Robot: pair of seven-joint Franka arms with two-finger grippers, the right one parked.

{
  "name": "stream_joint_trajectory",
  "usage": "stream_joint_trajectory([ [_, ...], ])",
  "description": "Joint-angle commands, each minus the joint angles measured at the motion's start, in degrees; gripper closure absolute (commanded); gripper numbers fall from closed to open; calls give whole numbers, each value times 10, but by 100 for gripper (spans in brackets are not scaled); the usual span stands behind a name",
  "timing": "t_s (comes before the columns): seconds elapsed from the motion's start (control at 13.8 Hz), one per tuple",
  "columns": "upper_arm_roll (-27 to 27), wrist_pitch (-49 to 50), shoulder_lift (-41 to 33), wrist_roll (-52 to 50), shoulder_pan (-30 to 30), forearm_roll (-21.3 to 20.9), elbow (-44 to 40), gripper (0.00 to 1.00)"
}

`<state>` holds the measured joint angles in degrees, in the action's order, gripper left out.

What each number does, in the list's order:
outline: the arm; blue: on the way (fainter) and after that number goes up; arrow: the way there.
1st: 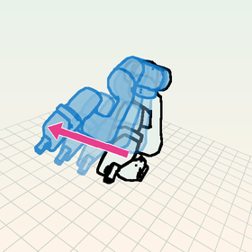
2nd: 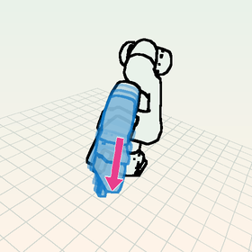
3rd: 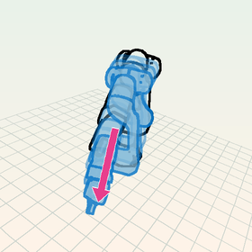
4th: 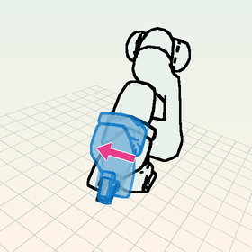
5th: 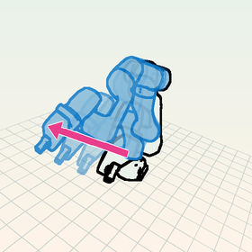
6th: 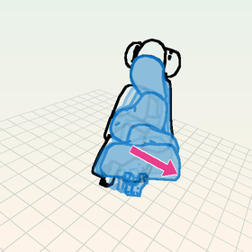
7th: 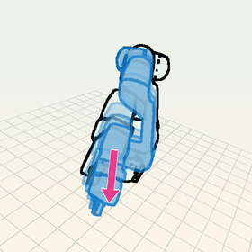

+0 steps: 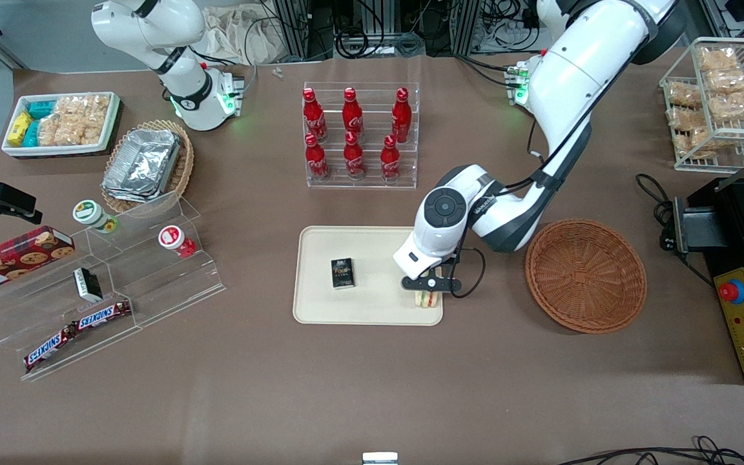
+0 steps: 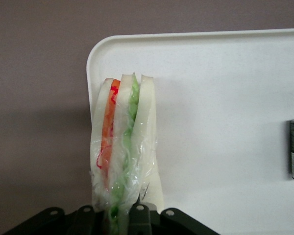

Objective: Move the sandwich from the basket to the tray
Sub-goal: 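Lower the sandwich onto the tray and open the left gripper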

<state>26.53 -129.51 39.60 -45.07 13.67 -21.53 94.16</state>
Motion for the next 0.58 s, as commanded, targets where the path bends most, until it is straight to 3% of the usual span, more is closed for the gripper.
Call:
stream_joint_trajectory([
  [0.0,-3,-7,16,-39,15,-28,-18,77],
  [0.07,-3,-7,16,-42,15,-31,-18,45],
  [0.14,-3,-7,16,-41,15,-39,-18,29],
  [0.22,-3,-7,16,-44,15,-47,-18,1],
  [0.51,-3,-7,-16,-49,5,-39,-21,0],
])
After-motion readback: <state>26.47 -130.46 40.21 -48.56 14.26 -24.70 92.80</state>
